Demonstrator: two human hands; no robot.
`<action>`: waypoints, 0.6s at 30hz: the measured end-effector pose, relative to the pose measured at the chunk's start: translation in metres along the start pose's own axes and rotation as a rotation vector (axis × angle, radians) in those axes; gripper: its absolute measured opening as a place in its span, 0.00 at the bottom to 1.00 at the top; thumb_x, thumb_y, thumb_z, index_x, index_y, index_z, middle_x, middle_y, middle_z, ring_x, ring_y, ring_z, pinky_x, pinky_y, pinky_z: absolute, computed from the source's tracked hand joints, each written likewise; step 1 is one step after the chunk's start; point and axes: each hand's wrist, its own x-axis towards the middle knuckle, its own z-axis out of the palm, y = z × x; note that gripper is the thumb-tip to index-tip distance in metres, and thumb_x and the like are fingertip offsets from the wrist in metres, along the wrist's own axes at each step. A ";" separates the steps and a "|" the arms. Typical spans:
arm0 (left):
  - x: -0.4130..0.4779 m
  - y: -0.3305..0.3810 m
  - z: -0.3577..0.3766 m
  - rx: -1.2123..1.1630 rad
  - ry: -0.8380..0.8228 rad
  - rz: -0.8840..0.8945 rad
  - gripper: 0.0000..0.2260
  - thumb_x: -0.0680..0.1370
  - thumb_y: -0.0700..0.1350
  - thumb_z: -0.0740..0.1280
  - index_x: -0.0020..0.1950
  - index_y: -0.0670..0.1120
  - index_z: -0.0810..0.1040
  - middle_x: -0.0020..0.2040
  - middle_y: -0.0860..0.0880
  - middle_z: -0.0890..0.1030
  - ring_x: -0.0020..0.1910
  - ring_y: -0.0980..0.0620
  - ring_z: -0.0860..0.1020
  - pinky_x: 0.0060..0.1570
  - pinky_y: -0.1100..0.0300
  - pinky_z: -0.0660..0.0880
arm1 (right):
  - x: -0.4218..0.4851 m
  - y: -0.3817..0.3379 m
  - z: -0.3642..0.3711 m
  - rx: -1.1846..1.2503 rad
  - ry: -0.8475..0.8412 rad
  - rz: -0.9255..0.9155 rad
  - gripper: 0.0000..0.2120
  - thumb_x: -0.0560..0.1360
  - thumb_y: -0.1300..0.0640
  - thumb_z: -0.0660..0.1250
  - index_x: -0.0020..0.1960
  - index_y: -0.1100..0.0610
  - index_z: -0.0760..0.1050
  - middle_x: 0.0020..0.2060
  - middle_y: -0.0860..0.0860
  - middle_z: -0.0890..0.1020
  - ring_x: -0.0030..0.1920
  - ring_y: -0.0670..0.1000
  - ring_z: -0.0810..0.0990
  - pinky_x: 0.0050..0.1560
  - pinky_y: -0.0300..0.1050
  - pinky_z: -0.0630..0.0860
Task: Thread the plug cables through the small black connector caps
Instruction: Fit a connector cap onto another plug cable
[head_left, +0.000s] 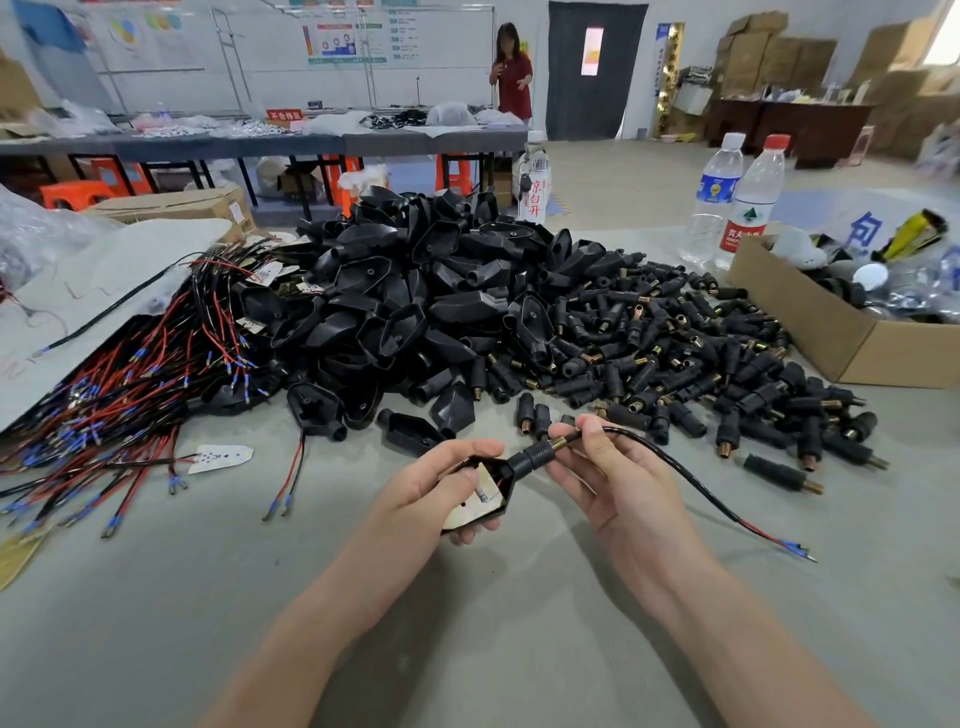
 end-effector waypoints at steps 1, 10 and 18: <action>0.000 0.001 0.000 0.001 0.005 -0.007 0.15 0.78 0.48 0.61 0.62 0.55 0.80 0.42 0.48 0.83 0.42 0.46 0.79 0.43 0.53 0.73 | 0.000 0.001 -0.001 -0.005 0.001 -0.005 0.08 0.78 0.56 0.66 0.50 0.60 0.81 0.48 0.56 0.87 0.45 0.49 0.85 0.44 0.40 0.82; -0.007 0.012 0.004 0.060 0.097 0.052 0.16 0.83 0.38 0.58 0.51 0.55 0.83 0.35 0.51 0.81 0.34 0.53 0.78 0.37 0.62 0.75 | -0.005 0.007 0.006 -0.219 0.063 -0.117 0.09 0.82 0.55 0.62 0.52 0.59 0.79 0.45 0.53 0.87 0.41 0.46 0.85 0.41 0.38 0.81; -0.011 0.014 0.006 0.230 0.173 0.114 0.16 0.80 0.40 0.58 0.48 0.57 0.81 0.34 0.54 0.81 0.32 0.56 0.78 0.33 0.66 0.72 | -0.009 0.010 0.012 -0.323 0.057 -0.169 0.10 0.83 0.55 0.60 0.51 0.59 0.76 0.42 0.50 0.87 0.37 0.44 0.83 0.39 0.37 0.80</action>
